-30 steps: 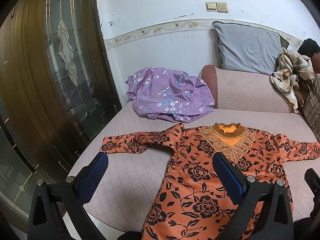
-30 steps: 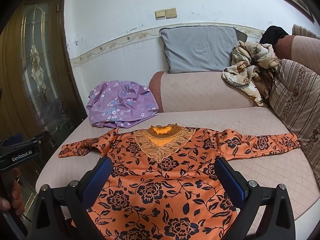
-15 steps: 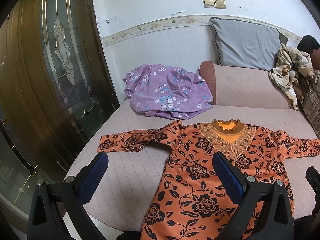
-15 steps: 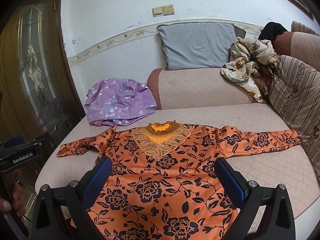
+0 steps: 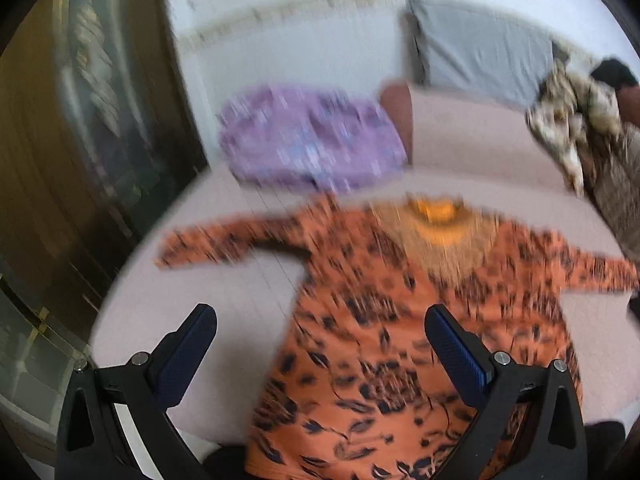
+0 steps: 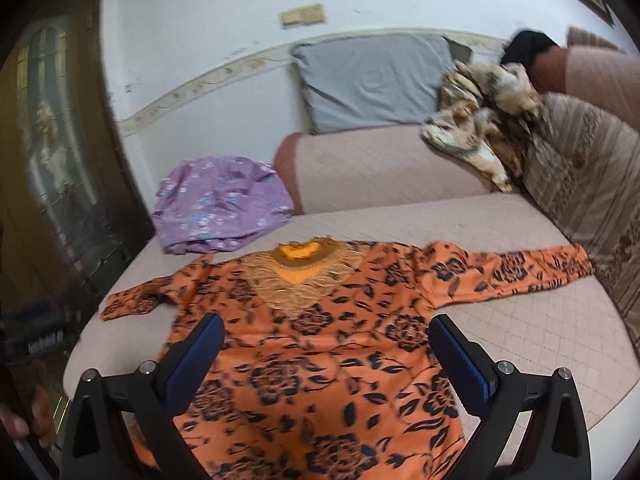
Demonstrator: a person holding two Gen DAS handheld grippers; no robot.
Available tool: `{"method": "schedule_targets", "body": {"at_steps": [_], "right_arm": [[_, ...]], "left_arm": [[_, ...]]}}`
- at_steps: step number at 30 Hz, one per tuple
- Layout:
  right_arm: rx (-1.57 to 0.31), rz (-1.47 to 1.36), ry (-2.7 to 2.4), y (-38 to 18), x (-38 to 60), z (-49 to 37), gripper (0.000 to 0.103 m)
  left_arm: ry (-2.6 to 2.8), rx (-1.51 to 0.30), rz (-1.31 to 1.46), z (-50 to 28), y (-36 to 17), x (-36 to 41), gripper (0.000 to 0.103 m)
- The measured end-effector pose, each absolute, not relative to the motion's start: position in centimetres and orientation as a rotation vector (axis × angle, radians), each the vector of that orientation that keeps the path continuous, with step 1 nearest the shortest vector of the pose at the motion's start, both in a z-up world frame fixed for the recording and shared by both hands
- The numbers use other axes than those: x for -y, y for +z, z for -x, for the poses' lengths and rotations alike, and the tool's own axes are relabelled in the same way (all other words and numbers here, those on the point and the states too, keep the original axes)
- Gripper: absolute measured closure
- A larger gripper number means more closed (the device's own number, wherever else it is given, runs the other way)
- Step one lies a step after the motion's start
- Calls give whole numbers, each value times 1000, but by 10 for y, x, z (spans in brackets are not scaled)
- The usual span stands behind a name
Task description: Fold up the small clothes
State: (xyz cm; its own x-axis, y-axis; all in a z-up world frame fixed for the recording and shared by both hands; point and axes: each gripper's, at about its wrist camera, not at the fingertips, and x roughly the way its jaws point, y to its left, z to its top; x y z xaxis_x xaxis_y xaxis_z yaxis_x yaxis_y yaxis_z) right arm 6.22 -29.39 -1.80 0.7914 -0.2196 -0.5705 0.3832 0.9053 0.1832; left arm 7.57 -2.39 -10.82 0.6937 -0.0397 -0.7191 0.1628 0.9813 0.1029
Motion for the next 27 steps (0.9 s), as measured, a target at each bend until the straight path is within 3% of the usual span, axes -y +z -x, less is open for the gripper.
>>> {"method": "schedule_targets", "body": {"at_steps": [4, 7, 12, 17, 19, 21, 23, 25, 27], "right_arm": [[-612, -409, -465, -59, 377, -75, 0], [-586, -589, -589, -86, 454, -70, 0], [-392, -980, -744, -137, 588, -37, 1], [-194, -1294, -784, -196, 677, 0, 35], [-171, -1397, -810, -216, 702, 7, 38], [-113, -1465, -834, -231, 725, 13, 54], [-150, -1465, -844, -240, 746, 6, 78], [-176, -1448, -858, -244, 757, -1, 90], [-172, -1447, -849, -246, 767, -7, 95]], "left_arm": [[-129, -1068, -213, -111, -199, 50, 0], [-111, -1138, -239, -117, -238, 64, 0], [-139, -1160, -297, -119, -262, 90, 0], [-157, -1188, -219, -127, -276, 85, 0], [-171, -1168, -193, -126, -277, 81, 0], [-168, -1142, -205, -123, -277, 82, 0], [-161, -1131, -204, -121, -277, 83, 0], [-154, -1137, -199, -121, -277, 83, 0], [-150, -1151, -203, -121, -276, 84, 0]]}}
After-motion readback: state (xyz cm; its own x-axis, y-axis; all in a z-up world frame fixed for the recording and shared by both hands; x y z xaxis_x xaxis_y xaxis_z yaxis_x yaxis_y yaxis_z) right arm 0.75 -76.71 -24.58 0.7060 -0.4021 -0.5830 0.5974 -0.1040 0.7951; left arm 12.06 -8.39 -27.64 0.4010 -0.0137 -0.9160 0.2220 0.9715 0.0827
